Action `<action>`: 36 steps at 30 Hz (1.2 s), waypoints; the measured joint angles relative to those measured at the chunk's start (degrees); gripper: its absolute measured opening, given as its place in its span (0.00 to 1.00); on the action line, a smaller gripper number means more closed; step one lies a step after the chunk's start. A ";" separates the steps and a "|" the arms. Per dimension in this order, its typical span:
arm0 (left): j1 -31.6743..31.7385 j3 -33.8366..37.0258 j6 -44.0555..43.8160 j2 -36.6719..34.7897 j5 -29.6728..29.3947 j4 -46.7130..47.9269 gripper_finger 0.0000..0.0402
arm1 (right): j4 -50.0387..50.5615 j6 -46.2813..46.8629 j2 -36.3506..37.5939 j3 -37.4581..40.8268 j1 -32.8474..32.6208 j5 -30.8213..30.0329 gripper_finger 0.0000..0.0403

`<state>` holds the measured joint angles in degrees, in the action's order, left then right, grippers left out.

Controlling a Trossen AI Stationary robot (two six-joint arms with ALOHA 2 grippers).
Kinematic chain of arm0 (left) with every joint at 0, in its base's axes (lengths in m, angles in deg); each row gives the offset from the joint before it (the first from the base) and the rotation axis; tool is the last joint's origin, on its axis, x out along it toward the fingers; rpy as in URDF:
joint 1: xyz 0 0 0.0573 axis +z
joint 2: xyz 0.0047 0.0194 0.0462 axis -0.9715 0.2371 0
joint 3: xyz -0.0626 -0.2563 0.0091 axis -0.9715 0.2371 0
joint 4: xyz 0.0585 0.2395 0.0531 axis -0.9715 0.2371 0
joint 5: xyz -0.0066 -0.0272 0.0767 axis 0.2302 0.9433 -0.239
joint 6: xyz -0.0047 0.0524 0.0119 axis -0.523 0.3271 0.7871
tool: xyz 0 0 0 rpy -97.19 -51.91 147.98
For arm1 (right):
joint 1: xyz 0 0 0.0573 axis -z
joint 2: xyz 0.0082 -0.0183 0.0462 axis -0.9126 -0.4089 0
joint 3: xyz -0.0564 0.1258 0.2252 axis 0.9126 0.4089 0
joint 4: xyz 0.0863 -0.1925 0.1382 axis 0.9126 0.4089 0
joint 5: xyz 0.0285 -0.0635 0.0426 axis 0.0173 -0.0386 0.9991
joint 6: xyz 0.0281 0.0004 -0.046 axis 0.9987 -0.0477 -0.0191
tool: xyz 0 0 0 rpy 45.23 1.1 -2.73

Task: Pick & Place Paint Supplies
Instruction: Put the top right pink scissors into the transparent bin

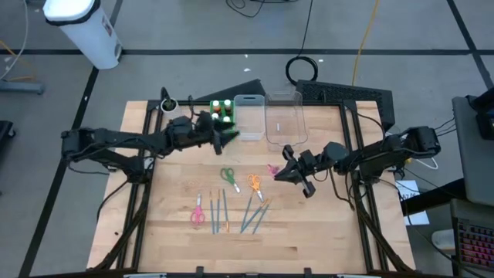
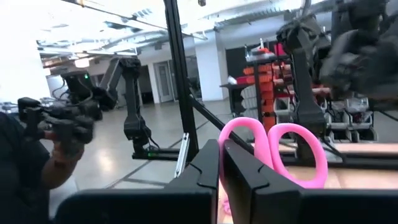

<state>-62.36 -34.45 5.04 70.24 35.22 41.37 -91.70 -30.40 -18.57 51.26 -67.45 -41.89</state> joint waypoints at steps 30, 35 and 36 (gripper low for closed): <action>-8.78 -0.59 11.50 5.40 9.51 -9.85 0.67 | 48.44 -10.84 -0.84 -16.61 26.38 -22.97 0.00; -8.76 -0.59 13.09 5.40 9.08 -8.67 0.67 | 48.64 -10.11 -2.90 -16.72 33.29 -18.68 0.00; -8.76 -0.59 13.26 5.40 8.79 -8.46 0.67 | 49.06 -9.67 -3.71 -16.69 34.13 -18.00 0.00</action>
<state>-71.12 -35.04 18.30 75.65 44.01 32.91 -42.64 -40.06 -22.28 34.57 -33.32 -59.89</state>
